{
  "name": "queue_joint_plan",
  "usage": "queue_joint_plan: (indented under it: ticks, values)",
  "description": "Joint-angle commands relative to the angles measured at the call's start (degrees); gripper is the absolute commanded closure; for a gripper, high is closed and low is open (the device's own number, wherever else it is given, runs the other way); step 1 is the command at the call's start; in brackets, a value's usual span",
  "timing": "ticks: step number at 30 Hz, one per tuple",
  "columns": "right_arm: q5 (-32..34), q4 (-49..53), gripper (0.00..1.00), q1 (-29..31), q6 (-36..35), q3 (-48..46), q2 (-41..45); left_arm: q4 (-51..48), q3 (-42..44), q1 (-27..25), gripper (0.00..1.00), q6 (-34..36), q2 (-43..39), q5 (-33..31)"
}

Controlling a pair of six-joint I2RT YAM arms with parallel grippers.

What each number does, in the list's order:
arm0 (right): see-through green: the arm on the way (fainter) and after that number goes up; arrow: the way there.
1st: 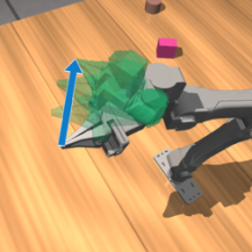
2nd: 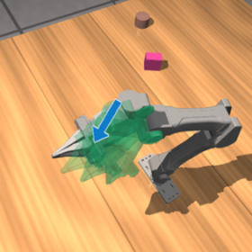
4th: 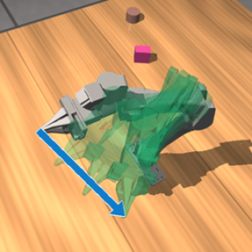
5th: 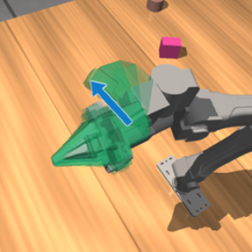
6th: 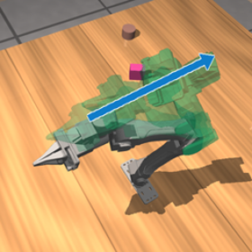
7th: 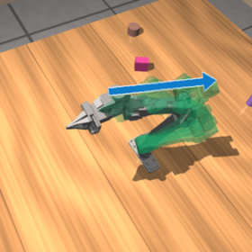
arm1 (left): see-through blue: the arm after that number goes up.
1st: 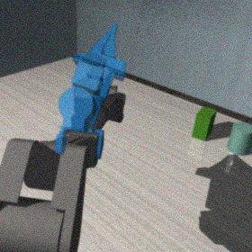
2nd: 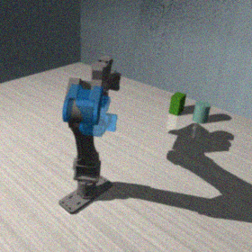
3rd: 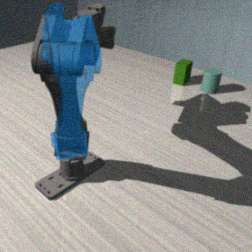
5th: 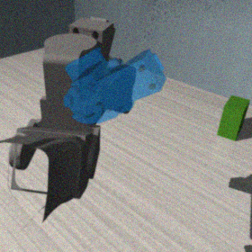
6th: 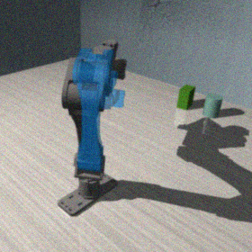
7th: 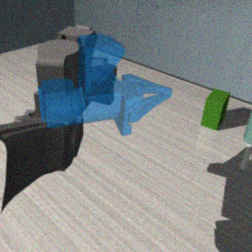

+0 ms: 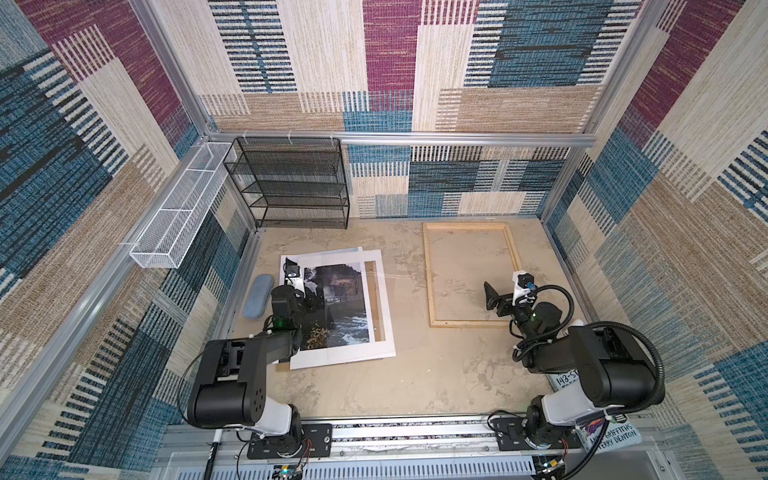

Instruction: Put the photo into the frame

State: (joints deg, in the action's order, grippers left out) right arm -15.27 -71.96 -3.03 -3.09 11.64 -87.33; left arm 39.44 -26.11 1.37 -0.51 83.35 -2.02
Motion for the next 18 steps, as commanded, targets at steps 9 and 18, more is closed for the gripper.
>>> queue_joint_plan:
  ticks: [9, 18]
  values:
    - [6.31, 42.43, 0.0, 0.83, 7.31, 20.65, 15.61, -34.8, -11.76, -0.4, 0.01, -16.51, -26.82, -2.91]
    - [-6.83, 69.42, 0.0, 10.12, 12.61, 40.35, 11.55, -60.09, -21.8, -2.39, 0.01, -25.82, -30.7, -4.08]
